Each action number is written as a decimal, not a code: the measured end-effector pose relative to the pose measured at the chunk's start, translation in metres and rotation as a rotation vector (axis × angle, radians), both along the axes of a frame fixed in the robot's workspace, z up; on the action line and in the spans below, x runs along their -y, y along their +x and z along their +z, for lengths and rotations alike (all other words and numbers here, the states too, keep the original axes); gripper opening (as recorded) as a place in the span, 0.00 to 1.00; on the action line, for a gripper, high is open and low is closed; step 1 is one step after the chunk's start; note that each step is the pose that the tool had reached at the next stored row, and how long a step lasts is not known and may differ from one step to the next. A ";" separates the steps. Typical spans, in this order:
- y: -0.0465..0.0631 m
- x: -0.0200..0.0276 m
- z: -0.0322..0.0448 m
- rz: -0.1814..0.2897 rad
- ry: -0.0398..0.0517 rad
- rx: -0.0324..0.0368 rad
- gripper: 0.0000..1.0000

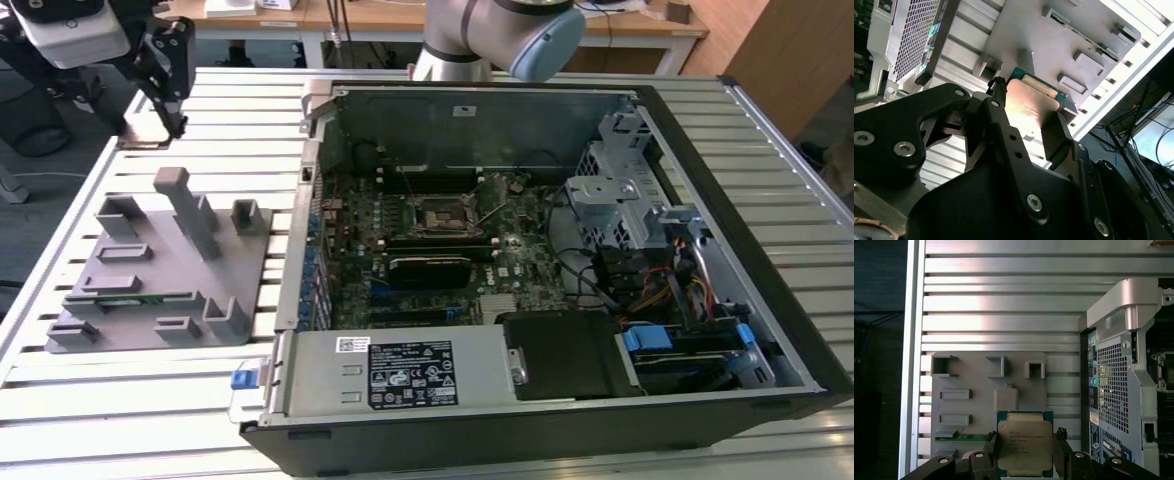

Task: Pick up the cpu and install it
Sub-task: 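Pick up the cpu and move it towards the insertion slot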

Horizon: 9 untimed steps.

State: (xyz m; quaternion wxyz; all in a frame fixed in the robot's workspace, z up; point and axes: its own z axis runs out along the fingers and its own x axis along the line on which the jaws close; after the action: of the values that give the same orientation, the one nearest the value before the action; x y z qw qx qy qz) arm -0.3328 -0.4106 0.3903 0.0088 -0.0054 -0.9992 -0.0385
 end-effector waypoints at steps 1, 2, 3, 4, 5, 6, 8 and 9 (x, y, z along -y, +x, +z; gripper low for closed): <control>0.001 0.0000 -0.0001 0.000 0.0000 0.0000 0.53; 0.002 0.0000 -0.0001 0.000 -0.0001 0.0000 0.53; 0.004 0.0000 -0.0002 0.000 0.0000 -0.0001 0.53; 0.005 0.0000 -0.0002 0.000 -0.0001 -0.0001 0.53; 0.007 0.0000 -0.0003 0.000 -0.0001 -0.0001 0.53; 0.008 0.0000 -0.0004 0.000 -0.0001 -0.0001 0.53; 0.011 0.0000 -0.0006 0.000 0.0000 0.0000 0.53; 0.013 0.0000 -0.0007 0.000 0.0000 -0.0001 0.53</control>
State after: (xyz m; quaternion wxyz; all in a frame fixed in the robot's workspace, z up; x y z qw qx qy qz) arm -0.3200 -0.4107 0.3896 0.0088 -0.0053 -0.9992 -0.0385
